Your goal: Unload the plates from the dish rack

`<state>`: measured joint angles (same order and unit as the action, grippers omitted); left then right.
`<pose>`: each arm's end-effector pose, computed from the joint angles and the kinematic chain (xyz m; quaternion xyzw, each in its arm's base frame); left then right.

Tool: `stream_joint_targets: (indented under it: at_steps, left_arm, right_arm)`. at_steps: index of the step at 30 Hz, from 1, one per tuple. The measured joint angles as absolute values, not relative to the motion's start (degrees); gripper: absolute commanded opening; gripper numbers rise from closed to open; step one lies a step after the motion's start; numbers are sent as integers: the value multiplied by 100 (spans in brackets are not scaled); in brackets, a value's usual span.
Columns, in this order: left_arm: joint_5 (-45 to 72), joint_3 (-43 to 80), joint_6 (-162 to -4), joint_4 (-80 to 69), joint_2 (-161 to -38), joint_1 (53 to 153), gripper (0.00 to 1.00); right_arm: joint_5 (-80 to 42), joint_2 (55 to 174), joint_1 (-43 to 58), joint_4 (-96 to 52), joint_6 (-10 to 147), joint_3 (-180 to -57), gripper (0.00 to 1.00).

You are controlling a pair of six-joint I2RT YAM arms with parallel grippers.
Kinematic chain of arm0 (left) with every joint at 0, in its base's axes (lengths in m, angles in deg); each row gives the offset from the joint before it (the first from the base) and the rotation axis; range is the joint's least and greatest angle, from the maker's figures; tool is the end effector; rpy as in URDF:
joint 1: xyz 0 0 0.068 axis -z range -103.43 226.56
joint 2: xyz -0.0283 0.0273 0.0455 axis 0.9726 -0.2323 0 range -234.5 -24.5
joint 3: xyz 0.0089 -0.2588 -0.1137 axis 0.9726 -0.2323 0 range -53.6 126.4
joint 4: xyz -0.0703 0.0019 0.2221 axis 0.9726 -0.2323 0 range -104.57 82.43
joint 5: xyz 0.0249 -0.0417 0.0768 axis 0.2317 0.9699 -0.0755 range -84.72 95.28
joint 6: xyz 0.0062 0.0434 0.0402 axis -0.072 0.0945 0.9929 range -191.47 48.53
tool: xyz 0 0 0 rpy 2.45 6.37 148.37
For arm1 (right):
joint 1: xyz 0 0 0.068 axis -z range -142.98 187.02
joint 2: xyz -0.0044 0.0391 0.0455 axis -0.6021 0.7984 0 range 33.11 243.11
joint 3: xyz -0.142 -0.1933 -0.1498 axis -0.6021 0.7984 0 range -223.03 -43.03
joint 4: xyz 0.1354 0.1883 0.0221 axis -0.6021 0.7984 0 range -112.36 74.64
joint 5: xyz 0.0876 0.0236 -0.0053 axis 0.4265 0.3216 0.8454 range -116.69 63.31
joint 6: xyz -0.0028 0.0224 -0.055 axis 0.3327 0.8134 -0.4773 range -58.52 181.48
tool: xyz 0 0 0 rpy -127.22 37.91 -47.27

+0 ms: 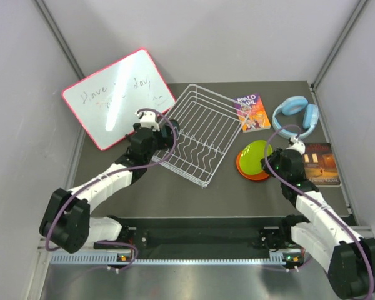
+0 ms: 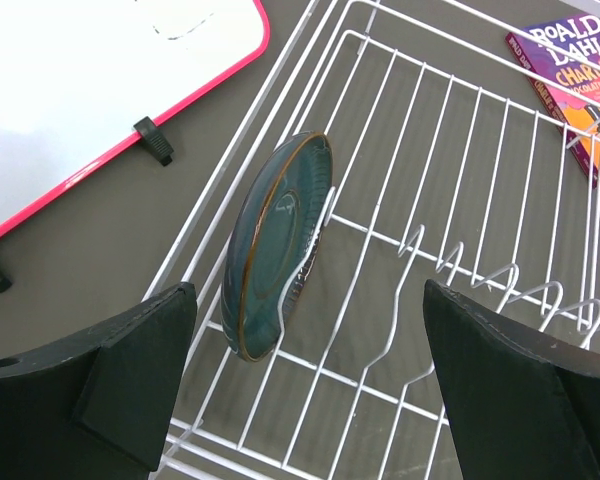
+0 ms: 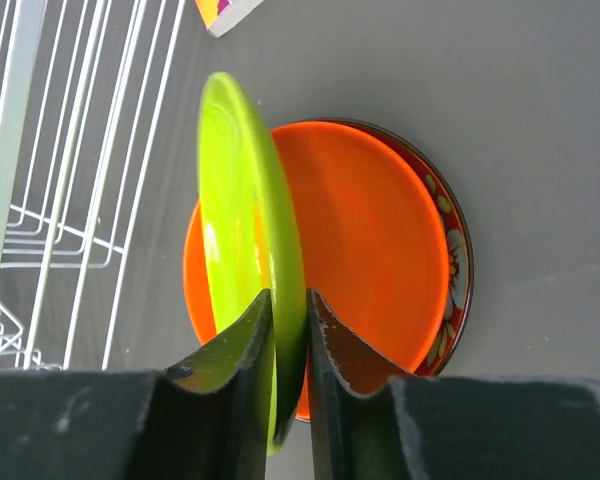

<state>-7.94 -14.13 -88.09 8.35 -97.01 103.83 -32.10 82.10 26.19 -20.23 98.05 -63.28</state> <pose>0.2367 -0.1107 0.2743 0.0060 0.8020 -0.1346 0.5819 0.1555 0.0255 0.2097 0.2163 0.8419 0.1604 0.4677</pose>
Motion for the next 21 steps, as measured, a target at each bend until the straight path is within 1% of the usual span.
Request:
stream_joint_targets:
  at_steps: [1,3,4,7,12,16,21]
  left_arm:
    - [-772,-1411,-8809,846,-9718,10374,99]
    - [-748,-1400,-8811,879,-9758,10355,99]
    - [-732,-1391,-8816,890,-9782,10344,99]
    - [-693,-1383,-8829,918,-9843,10320,98]
    - [-623,-1383,-8831,929,-9933,10307,98]
    - [-575,-1383,-8848,949,-9941,10307,97]
    - [-494,-1383,-8897,999,-9941,10307,97]
  right_arm:
    - [-3207,8199,2623,-2012,9825,-6324,36]
    - [-3199,8190,2632,-2027,9860,-6324,42]
    - [-3199,8190,2634,-2027,9867,-6324,52]
    - [-3188,8197,2634,-2023,9886,-6324,66]
    - [-3214,8208,2634,-1802,9875,-6333,74]
    - [-3376,8144,2634,-1306,9875,-6433,80]
    - [-3719,7733,2632,-674,9871,-6654,84]
